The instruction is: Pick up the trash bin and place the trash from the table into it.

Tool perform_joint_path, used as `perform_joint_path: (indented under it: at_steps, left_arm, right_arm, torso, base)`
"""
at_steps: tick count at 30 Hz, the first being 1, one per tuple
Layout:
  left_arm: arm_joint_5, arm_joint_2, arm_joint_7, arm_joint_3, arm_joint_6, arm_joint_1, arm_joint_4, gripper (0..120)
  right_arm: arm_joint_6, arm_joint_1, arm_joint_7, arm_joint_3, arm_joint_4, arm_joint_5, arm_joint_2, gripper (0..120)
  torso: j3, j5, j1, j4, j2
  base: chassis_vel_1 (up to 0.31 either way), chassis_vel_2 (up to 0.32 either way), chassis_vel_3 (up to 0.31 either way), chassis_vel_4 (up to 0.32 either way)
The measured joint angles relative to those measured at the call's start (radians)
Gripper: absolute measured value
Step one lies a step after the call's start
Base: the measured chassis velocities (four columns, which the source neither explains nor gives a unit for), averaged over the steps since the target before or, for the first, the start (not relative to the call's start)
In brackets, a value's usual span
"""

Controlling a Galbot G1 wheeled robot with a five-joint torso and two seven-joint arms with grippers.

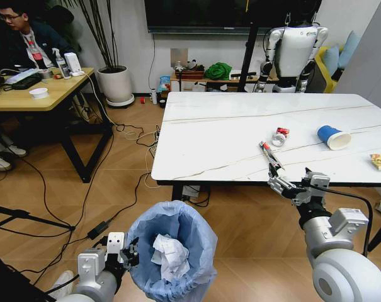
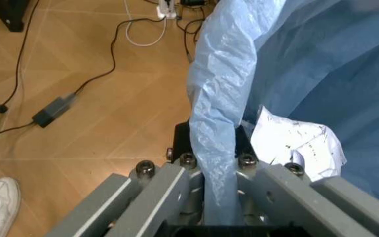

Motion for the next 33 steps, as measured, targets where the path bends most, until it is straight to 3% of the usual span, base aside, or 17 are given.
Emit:
perform_joint_path:
  at_steps: [33]
  left_arm:
    - [-0.008,0.001,0.006,-0.006,0.000,-0.015,0.011,0]
  right_arm:
    - [0.002,0.033,-0.002,-0.001,-0.043,0.036,-0.014,100]
  torso:
    - [0.000,0.0003,0.000,0.0000,0.000]
  base:
    - [-0.086,-0.088,0.082,0.084]
